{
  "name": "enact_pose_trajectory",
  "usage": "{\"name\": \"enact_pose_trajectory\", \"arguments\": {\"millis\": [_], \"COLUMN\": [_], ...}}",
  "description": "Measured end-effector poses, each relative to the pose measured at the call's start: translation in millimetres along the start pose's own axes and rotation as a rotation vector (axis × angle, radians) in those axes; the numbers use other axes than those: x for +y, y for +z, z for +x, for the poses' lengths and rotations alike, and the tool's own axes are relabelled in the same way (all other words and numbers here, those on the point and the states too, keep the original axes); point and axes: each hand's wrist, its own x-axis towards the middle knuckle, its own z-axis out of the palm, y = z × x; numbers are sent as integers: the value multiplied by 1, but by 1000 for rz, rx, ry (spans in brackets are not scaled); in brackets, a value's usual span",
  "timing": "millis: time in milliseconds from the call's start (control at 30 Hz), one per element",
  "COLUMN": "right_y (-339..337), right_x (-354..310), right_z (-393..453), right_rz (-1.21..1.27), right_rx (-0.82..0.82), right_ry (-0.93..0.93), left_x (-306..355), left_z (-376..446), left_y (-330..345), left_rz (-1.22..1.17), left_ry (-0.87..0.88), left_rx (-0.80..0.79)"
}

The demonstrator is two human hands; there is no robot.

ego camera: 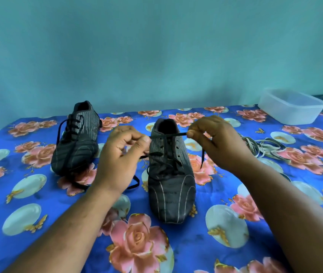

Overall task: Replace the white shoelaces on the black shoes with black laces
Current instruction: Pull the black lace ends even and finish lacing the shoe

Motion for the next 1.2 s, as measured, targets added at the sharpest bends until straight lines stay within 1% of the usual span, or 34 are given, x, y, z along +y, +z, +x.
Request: {"name": "enact_pose_trajectory", "arguments": {"millis": [100,167,233,300,367,467,567,633,700,800,867,967,1067,1200], "right_y": [-5,-6,-7,-8,-9,-6,-3,-3,-2,-2,-1,2,6,5], "right_x": [13,13,6,-3,-13,-29,-36,-35,-32,-23,-16,-18,-23,-19], "right_z": [-2,-2,-1,-1,-2,-4,-5,-5,-4,-4,-4,-4,-3,-3], "right_rz": [-47,-9,99,226,297,388,456,472,457,434,405,422,454,452], "right_rx": [13,-18,-20,-6,-68,-188,-214,-219,-220,-193,-184,-195,-221,-156], "right_ry": [106,177,260,296,271,208,150,161,197,271,307,315,282,345], "left_x": [-13,-18,-21,-19,-11,3,5,3,2,-3,-8,-7,-1,0], "left_z": [7,7,6,4,1,-6,-9,-8,-8,-6,-5,-5,-5,-3], "left_y": [-7,-7,-6,-4,0,11,19,20,20,18,16,19,26,29], "left_rz": [-146,-129,-78,29,126,73,159,201,193,188,207,234,227,207], "left_ry": [-168,-220,-234,-182,-54,46,103,136,143,82,71,87,134,153], "left_rx": [149,174,168,116,33,-79,-146,-191,-188,-120,-98,-133,-167,-139]}}
